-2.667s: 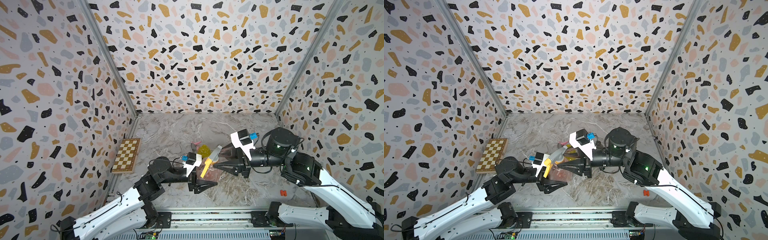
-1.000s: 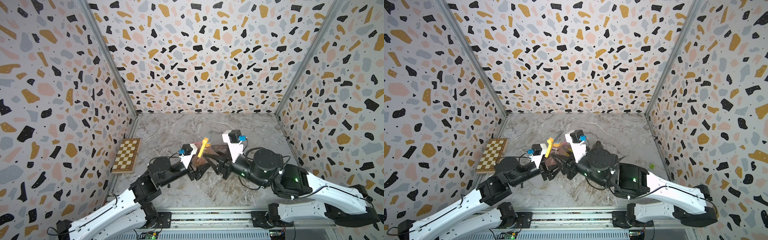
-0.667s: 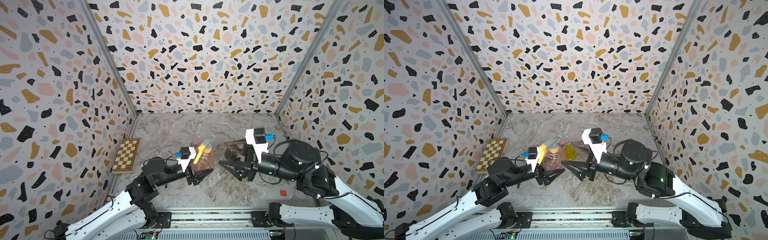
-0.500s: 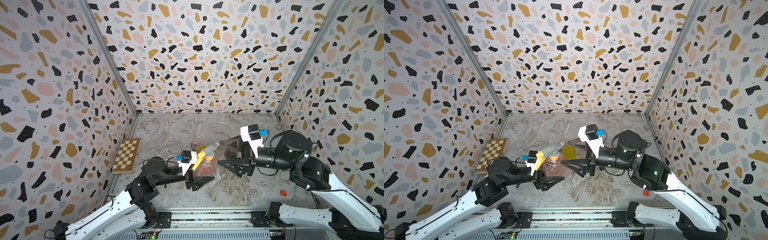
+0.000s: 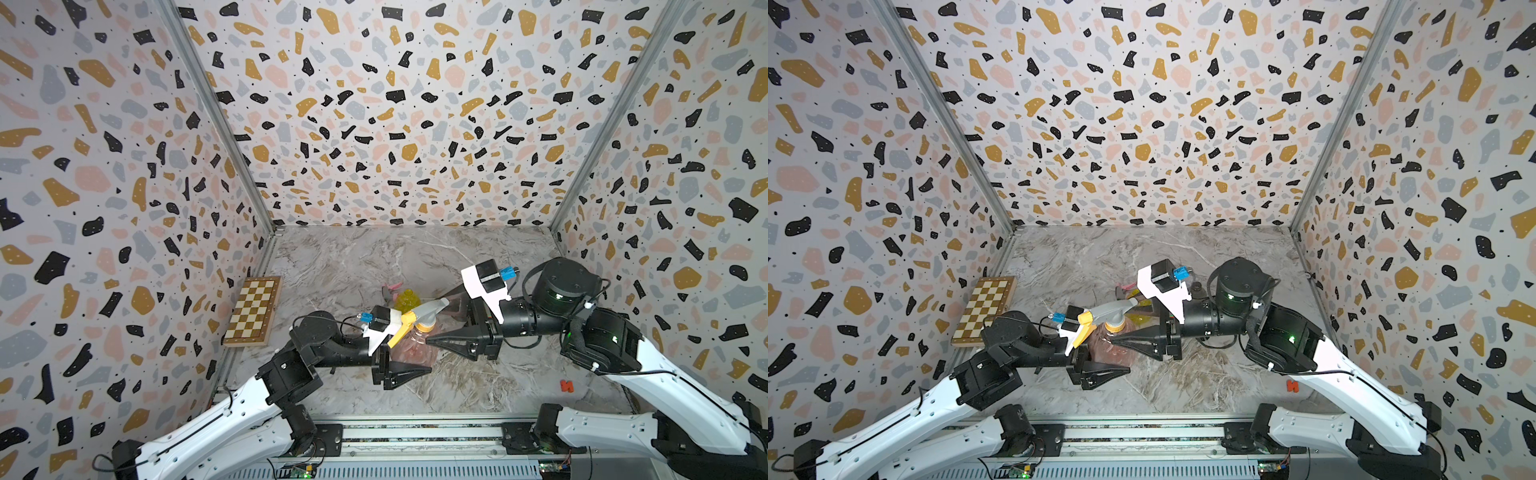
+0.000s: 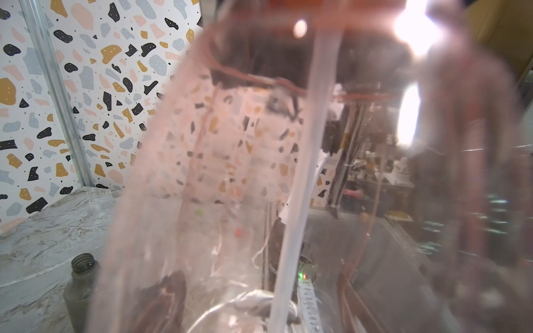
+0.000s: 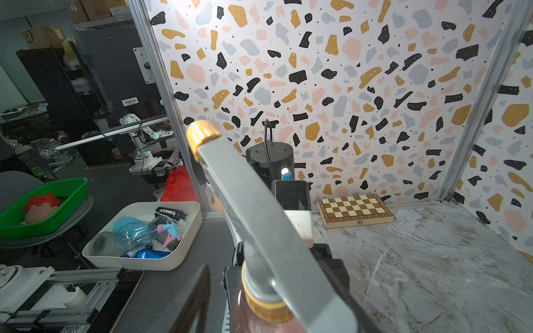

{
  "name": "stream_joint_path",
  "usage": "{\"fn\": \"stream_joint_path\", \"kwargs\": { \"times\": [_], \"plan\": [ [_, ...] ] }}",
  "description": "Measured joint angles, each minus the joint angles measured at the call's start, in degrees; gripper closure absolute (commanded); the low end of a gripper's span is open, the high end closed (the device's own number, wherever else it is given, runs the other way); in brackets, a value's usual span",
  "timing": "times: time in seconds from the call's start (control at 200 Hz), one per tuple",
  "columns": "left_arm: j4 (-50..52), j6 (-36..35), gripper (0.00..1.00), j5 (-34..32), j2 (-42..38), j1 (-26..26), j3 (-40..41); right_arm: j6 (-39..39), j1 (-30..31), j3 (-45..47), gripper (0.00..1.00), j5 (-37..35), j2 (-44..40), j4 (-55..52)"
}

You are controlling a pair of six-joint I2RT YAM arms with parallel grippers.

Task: Attach spray nozzles to spray bottles
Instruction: Screw the spray nozzle on the spray bottle.

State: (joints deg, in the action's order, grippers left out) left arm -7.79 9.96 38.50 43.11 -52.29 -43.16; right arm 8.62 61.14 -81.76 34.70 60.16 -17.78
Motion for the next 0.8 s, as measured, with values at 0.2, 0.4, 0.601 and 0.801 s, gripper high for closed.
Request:
{"fn": "stream_joint_path", "kwargs": {
  "times": [0.2, 0.4, 0.601, 0.801],
  "plan": [
    [0.0, -0.1, 1.00, 0.2, 0.0, -0.1, 0.0, -0.4, 1.8, 0.0, 0.52, -2.6, 1.2, 0.3],
    [0.1, -0.1, 1.00, 0.0, -0.3, -0.1, 0.0, -0.4, 3.3, 0.0, 0.51, -5.0, 1.2, 0.9],
    [0.1, -0.1, 1.00, -0.3, -0.6, -0.1, 0.0, -0.3, 3.7, 0.0, 0.51, -6.1, 0.8, 1.0],
    [0.0, -0.1, 1.00, -0.9, -0.7, -0.1, 0.0, 0.1, 3.9, 0.0, 0.61, -6.6, 0.1, 1.0]
  ]
}}
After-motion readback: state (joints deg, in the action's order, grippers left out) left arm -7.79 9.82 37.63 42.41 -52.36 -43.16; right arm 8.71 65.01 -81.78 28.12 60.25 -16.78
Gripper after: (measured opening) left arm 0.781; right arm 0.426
